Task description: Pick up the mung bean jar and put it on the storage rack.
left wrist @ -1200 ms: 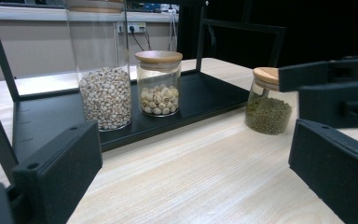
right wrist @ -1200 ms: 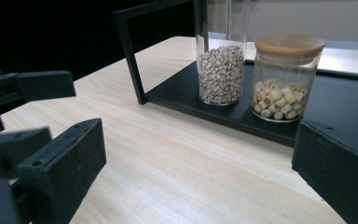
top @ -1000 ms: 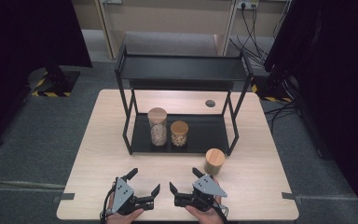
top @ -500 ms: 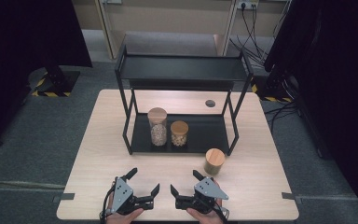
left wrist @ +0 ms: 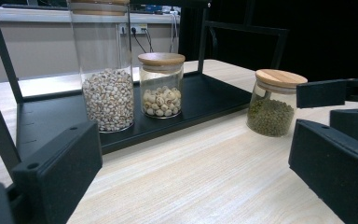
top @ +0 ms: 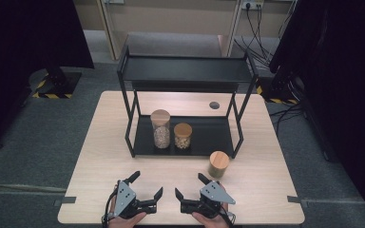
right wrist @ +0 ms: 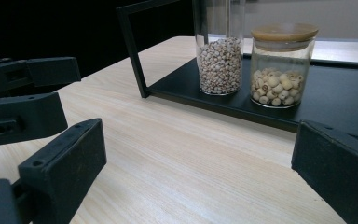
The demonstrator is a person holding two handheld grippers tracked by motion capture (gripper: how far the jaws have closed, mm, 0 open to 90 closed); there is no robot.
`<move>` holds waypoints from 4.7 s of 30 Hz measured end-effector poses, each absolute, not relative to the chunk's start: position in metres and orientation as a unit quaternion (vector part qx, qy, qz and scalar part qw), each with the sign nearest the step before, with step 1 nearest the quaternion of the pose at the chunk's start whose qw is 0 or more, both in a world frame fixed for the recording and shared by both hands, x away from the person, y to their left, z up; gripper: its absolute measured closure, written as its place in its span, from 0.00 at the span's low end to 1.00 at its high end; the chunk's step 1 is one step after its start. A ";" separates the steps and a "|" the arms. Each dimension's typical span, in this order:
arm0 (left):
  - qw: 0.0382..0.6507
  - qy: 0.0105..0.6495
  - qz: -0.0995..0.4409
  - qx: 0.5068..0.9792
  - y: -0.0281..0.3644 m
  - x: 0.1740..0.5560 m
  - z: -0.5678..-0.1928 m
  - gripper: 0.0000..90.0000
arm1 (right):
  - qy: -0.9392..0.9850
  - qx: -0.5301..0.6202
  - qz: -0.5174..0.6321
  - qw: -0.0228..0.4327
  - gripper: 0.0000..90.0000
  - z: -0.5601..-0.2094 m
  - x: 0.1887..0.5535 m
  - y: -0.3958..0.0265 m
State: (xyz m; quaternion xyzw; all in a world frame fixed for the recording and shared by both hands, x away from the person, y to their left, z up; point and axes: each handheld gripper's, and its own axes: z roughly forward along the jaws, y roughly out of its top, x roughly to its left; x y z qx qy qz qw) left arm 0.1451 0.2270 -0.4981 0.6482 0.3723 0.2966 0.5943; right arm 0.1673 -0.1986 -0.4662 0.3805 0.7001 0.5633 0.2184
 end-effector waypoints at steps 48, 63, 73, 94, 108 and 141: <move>0.594 0.368 0.296 0.651 0.226 0.144 -0.498 0.02 | 0.655 0.436 0.517 0.338 0.04 -0.471 0.160 -0.232; 0.592 0.368 0.294 0.653 0.225 0.144 -0.499 0.02 | 0.651 0.453 0.497 0.352 0.04 -0.476 0.182 -0.225; 0.593 0.368 0.293 0.654 0.225 0.145 -0.499 0.02 | 0.660 0.459 0.477 0.354 0.09 -0.478 0.198 -0.219; 0.593 0.368 0.294 0.654 0.226 0.145 -0.499 0.02 | 0.661 0.481 0.459 0.347 0.28 -0.476 0.215 -0.215; 0.593 0.369 0.294 0.653 0.226 0.145 -0.499 0.02 | 0.663 0.459 0.480 0.345 0.28 -0.468 0.209 -0.214; 0.592 0.372 0.294 0.652 0.226 0.145 -0.500 0.02 | 0.670 0.437 0.495 0.339 0.28 -0.450 0.227 -0.205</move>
